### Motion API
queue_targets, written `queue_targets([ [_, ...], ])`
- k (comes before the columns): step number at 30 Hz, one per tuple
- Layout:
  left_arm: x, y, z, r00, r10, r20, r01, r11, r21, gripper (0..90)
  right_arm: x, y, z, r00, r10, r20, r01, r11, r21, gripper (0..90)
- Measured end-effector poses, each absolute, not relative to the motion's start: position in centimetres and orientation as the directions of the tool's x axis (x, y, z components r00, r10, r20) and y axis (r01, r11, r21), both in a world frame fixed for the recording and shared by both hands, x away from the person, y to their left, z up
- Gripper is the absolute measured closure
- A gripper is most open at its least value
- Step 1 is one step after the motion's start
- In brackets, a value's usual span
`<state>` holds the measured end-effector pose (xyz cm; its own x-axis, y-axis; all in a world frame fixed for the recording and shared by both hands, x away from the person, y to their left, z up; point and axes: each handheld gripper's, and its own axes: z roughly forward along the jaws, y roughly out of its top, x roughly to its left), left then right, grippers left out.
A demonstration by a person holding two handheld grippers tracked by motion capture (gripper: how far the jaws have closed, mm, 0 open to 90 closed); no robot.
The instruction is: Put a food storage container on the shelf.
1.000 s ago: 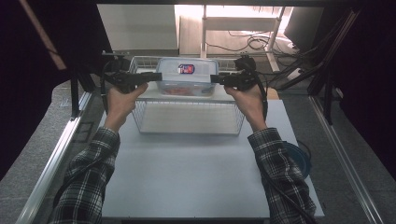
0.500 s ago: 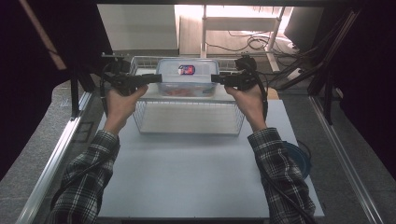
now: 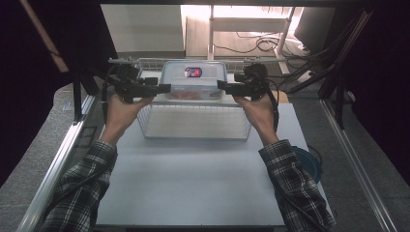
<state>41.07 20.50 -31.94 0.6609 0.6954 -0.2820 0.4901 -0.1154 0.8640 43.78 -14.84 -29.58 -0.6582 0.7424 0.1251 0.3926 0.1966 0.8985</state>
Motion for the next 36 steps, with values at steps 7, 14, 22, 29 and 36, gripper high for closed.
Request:
queue_targets([
  [7, 39.1, 20.4, -32.8, 0.668, 0.689, -0.282, 0.486, -0.116, 0.866, 12.0, 41.8, -15.1, -30.2, -0.682, 0.727, 0.074, 0.364, 0.25, 0.897, 7.3],
  [14, 37.7, 20.1, -34.0, 0.688, 0.67, -0.278, 0.485, -0.14, 0.863, 10.0, 40.0, -15.6, -31.2, -0.712, 0.7, 0.054, 0.344, 0.281, 0.896, 4.0],
  [22, 35.7, 19.3, -35.6, 0.719, 0.648, -0.251, 0.477, -0.196, 0.857, 8.1, 38.2, -15.9, -32.4, -0.741, 0.67, 0.032, 0.323, 0.316, 0.892, 2.7],
  [29, 33.9, 18.7, -37.0, 0.733, 0.641, -0.228, 0.457, -0.216, 0.863, 5.6, 36.5, -16.0, -33.6, -0.763, 0.646, -0.002, 0.3, 0.357, 0.885, 1.9],
  [36, 31.9, 18.1, -39.2, 0.747, 0.626, -0.222, 0.457, -0.242, 0.856, 4.9, 34.9, -16.6, -35.4, -0.78, 0.626, -0.022, 0.286, 0.387, 0.876, 1.3],
])
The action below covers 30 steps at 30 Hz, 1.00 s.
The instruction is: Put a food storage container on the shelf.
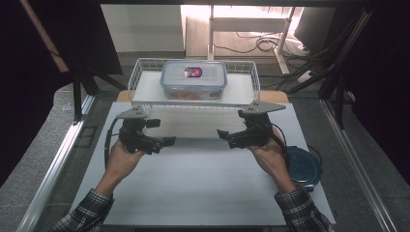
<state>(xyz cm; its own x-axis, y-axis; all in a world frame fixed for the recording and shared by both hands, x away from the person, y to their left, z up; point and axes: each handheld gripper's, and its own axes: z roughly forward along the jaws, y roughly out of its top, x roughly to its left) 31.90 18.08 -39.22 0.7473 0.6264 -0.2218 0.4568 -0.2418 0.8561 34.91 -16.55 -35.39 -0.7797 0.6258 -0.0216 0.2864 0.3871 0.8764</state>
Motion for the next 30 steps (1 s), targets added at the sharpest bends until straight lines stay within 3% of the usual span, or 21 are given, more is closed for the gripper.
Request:
queue_targets([
  [16, 28.3, 17.3, -43.1, 0.753, 0.64, -0.15, 0.42, -0.293, 0.859, 1.5, 31.9, -18.0, -39.0, -0.775, 0.632, 0.012, 0.32, 0.376, 0.87, 0.1],
  [30, 25.4, 18.0, -45.9, 0.728, 0.663, -0.175, 0.444, -0.26, 0.858, 3.5, 29.8, -20.2, -41.7, -0.748, 0.662, 0.038, 0.35, 0.345, 0.871, 0.5],
])
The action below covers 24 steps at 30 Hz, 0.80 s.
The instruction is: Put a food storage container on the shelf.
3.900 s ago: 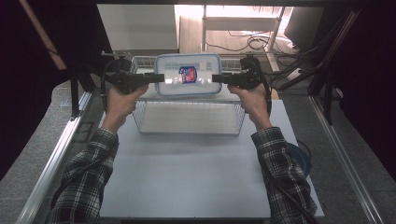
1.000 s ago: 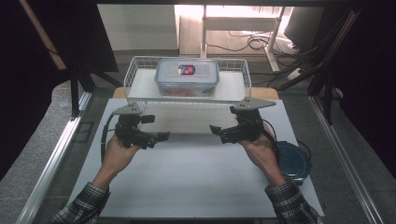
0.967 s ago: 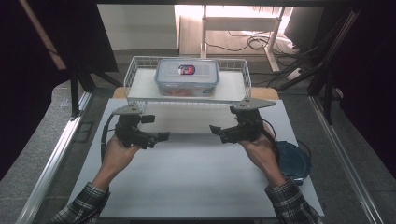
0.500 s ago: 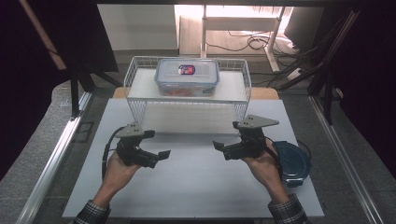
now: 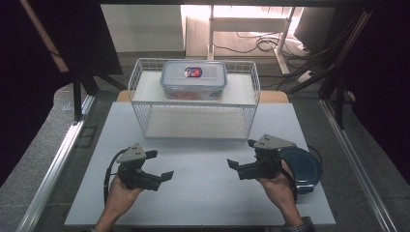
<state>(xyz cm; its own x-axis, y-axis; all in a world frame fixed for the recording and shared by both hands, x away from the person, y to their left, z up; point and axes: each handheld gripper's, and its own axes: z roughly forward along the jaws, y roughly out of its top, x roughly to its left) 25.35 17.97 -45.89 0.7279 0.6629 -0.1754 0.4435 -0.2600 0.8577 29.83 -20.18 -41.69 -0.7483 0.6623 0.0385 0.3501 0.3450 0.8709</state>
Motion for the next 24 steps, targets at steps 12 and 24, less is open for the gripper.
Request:
queue_targets([
  [12, 23.2, 18.7, -49.0, 0.692, 0.709, -0.135, 0.457, -0.285, 0.843, 1.2, 27.4, -20.9, -44.7, -0.733, 0.679, 0.043, 0.381, 0.357, 0.853, 0.9],
  [24, 21.9, 19.3, -52.0, 0.654, 0.753, -0.076, 0.492, -0.347, 0.798, 0.2, 25.8, -21.5, -48.1, -0.719, 0.695, 0.008, 0.407, 0.412, 0.815, 0.9],
])
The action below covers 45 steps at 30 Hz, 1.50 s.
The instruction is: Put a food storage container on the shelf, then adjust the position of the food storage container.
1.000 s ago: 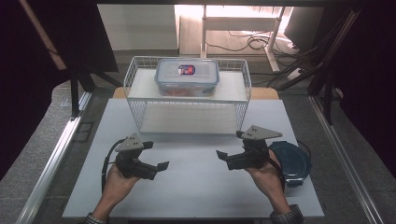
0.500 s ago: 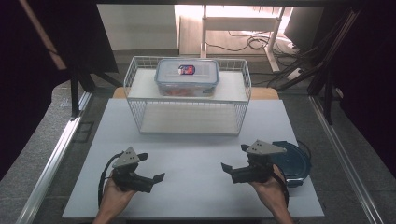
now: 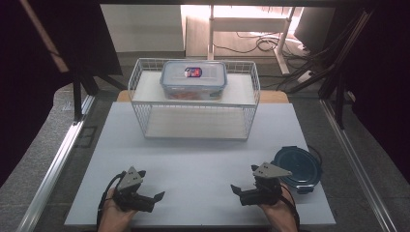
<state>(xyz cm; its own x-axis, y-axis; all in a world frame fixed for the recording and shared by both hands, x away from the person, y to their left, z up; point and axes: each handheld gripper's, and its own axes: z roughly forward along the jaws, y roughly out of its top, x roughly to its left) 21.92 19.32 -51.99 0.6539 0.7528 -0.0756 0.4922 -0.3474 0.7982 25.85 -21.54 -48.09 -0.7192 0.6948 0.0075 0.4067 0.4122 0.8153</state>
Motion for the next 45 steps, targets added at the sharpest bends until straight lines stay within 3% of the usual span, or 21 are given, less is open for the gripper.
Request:
queue_targets([
  [8, 21.9, 19.3, -52.1, 0.656, 0.751, -0.079, 0.486, -0.341, 0.805, 0.3, 26.1, -21.6, -48.3, -0.708, 0.706, 0.016, 0.426, 0.408, 0.808, 0.0],
  [18, 22.1, 19.3, -52.4, 0.659, 0.746, -0.094, 0.495, -0.336, 0.802, 0.6, 26.6, -23.7, -46.4, -0.639, 0.767, 0.064, 0.469, 0.322, 0.823, 1.1],
  [20, 22.1, 19.3, -52.4, 0.659, 0.746, -0.097, 0.496, -0.334, 0.802, 0.7, 26.8, -25.0, -45.7, -0.599, 0.8, 0.048, 0.47, 0.302, 0.829, 12.8],
  [21, 22.1, 19.4, -52.4, 0.659, 0.745, -0.099, 0.496, -0.332, 0.802, 0.7, 26.8, -25.0, -45.7, -0.599, 0.8, 0.048, 0.47, 0.302, 0.829, 12.8],
  [22, 22.1, 19.4, -52.4, 0.659, 0.745, -0.103, 0.498, -0.33, 0.802, 0.7, 27.0, -26.3, -45.4, -0.561, 0.827, 0.04, 0.482, 0.287, 0.828, 25.9],
  [24, 22.2, 19.4, -52.5, 0.659, 0.744, -0.108, 0.501, -0.328, 0.801, 0.8, 27.1, -26.8, -45.3, -0.55, 0.834, 0.037, 0.485, 0.283, 0.828, 30.2],
  [27, 22.2, 19.5, -52.6, 0.659, 0.743, -0.115, 0.507, -0.326, 0.798, 0.9, 27.6, -29.2, -45.1, -0.492, 0.871, 0.011, 0.5, 0.273, 0.822, 52.9],
  [28, 22.3, 19.4, -52.7, 0.659, 0.743, -0.117, 0.508, -0.325, 0.797, 1.0, 27.8, -30.4, -45.0, -0.461, 0.888, -0.006, 0.508, 0.269, 0.818, 65.9],
  [29, 22.3, 19.4, -52.7, 0.659, 0.743, -0.117, 0.508, -0.325, 0.797, 1.0, 27.8, -30.4, -45.0, -0.461, 0.888, -0.006, 0.508, 0.269, 0.818, 65.9],
  [30, 22.3, 19.4, -52.7, 0.66, 0.741, -0.121, 0.511, -0.326, 0.795, 1.0, 28.0, -31.8, -45.0, -0.415, 0.91, -0.015, 0.521, 0.251, 0.816, 76.7],
  [32, 22.3, 19.3, -52.8, 0.664, 0.738, -0.123, 0.512, -0.328, 0.794, 1.1, 28.2, -33.0, -44.9, -0.38, 0.925, -0.013, 0.525, 0.227, 0.82, 85.5],
  [34, 22.3, 19.3, -52.8, 0.665, 0.736, -0.126, 0.513, -0.328, 0.793, 1.2, 28.3, -34.5, -44.9, -0.33, 0.944, -0.007, 0.535, 0.193, 0.822, 89.0],
  [45, 22.5, 19.5, -53.0, 0.664, 0.733, -0.149, 0.527, -0.318, 0.788, 1.5, 28.6, -40.6, -45.6, -0.125, 0.992, -0.015, 0.573, 0.084, 0.815, 89.0],
])
